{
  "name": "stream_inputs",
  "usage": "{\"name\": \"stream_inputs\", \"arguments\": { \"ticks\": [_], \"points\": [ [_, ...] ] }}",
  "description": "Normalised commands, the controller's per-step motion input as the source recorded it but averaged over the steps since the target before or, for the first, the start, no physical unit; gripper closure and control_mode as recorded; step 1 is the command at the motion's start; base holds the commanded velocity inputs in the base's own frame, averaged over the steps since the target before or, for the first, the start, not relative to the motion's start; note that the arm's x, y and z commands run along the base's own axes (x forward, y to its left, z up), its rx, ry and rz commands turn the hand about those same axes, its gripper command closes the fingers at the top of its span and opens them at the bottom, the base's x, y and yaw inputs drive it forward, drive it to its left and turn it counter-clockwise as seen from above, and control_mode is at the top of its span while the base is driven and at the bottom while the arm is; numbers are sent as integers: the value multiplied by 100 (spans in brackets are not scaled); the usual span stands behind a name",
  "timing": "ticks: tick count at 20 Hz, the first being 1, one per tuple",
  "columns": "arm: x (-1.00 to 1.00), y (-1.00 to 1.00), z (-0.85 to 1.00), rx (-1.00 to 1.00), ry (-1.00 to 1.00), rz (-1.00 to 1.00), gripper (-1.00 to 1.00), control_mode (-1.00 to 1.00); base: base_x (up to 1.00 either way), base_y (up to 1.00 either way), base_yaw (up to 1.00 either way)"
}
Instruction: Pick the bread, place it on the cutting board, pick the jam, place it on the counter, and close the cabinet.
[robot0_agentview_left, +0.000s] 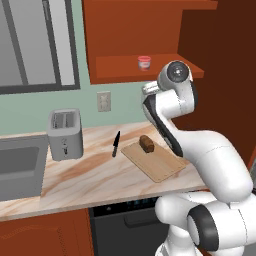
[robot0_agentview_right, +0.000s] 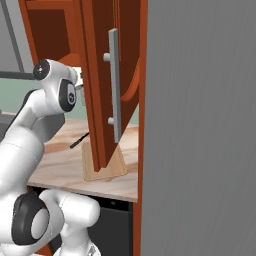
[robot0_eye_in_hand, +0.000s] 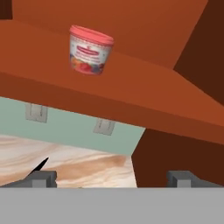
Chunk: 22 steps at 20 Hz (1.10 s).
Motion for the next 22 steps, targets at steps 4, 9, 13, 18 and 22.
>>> {"name": "stream_inputs", "arguments": {
  "ticks": [4, 9, 13, 18, 22],
  "points": [
    [-7, 4, 28, 4, 0, 0, -100, -100, 0, 0, 0],
    [-1, 6, 29, 6, 0, 0, -100, -100, 0, 0, 0],
    [-1, 6, 31, 6, 0, 0, -100, -100, 0, 0, 0],
    [0, 3, 29, 10, 0, 0, -100, -100, 0, 0, 0],
    [0, 0, 9, 5, 0, 0, -100, -100, 0, 0, 0]
  ]
}}
